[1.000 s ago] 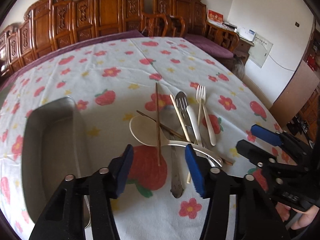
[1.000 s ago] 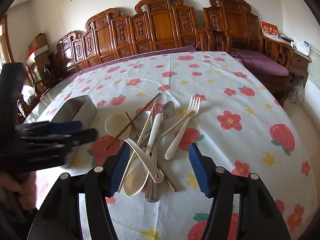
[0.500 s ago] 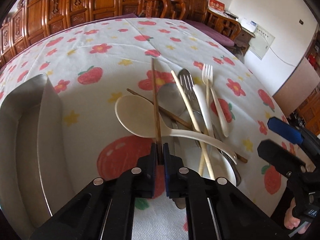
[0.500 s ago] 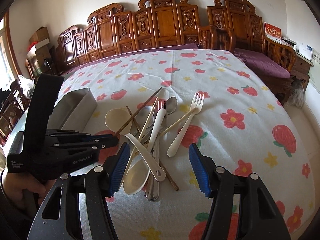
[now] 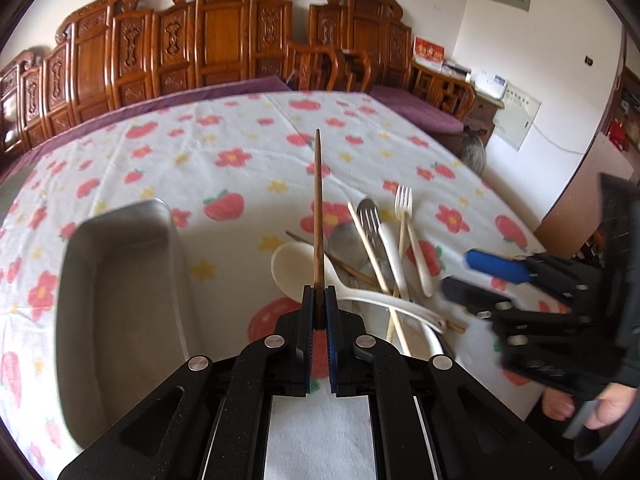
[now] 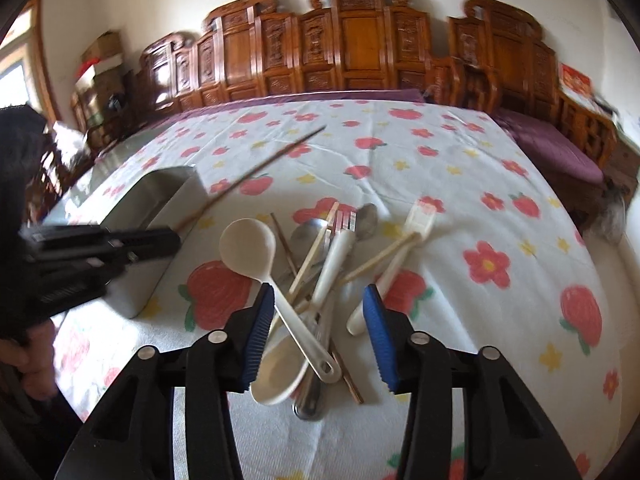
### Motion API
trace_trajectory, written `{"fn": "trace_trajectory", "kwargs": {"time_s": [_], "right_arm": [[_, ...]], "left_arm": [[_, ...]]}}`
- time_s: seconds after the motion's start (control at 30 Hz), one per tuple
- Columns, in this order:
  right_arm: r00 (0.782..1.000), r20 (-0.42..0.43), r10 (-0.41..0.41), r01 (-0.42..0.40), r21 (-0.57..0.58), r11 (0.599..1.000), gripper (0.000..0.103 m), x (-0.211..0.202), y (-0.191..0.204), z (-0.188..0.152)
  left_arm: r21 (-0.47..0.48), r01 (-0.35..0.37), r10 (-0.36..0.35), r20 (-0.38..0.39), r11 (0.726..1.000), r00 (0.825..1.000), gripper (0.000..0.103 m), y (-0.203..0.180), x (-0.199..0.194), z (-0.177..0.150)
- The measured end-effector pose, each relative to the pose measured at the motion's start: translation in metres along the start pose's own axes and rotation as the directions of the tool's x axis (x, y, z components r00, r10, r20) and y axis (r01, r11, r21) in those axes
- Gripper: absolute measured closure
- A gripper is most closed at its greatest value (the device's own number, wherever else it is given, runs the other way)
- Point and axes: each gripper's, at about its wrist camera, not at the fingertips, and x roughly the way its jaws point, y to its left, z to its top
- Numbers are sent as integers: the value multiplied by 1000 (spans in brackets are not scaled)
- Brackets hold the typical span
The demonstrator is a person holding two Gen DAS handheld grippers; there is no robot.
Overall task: Organize utensils
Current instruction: 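Grasp a white plastic spoon with the right gripper while the left gripper lifts the chopstick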
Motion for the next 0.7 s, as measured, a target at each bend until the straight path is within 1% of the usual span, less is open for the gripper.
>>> {"fn": "trace_trajectory", "kwargs": {"time_s": [0.13, 0.27, 0.3, 0.33, 0.4, 0.57, 0.63, 0.7], "right_arm": [[1000, -20, 17, -19, -81, 997, 64, 15, 12, 11], [998, -53, 43, -49, -128, 991, 66, 28, 21, 16], [997, -65, 50, -59, -138, 989, 67, 31, 23, 16], [996, -78, 52, -64, -148, 987, 72, 35, 25, 16], [995, -93, 42, -58, -171, 984, 77, 42, 30, 14], [993, -85, 87, -103, -212, 972, 77, 45, 45, 15], [992, -100, 82, -104, -239, 966, 77, 53, 49, 16], [990, -130, 55, -86, -247, 965, 77, 61, 48, 15]], "left_arm": [[-12, -3, 3, 35, 1000, 999, 99, 3, -19, 2], [-20, -3, 4, 54, 1000, 999, 99, 5, -34, -2], [-20, -5, 6, 56, 1000, 998, 99, 5, -38, -4], [-20, -6, 7, 57, 1000, 998, 99, 5, -39, -5], [-18, -10, 11, 58, 1000, 998, 99, 5, -42, -7], [-25, -8, 10, 60, 1000, 998, 99, 8, -44, -9], [-28, -8, 10, 60, 1000, 998, 99, 9, -43, -9], [-30, -10, 12, 57, 1000, 998, 99, 11, -42, -9]]}}
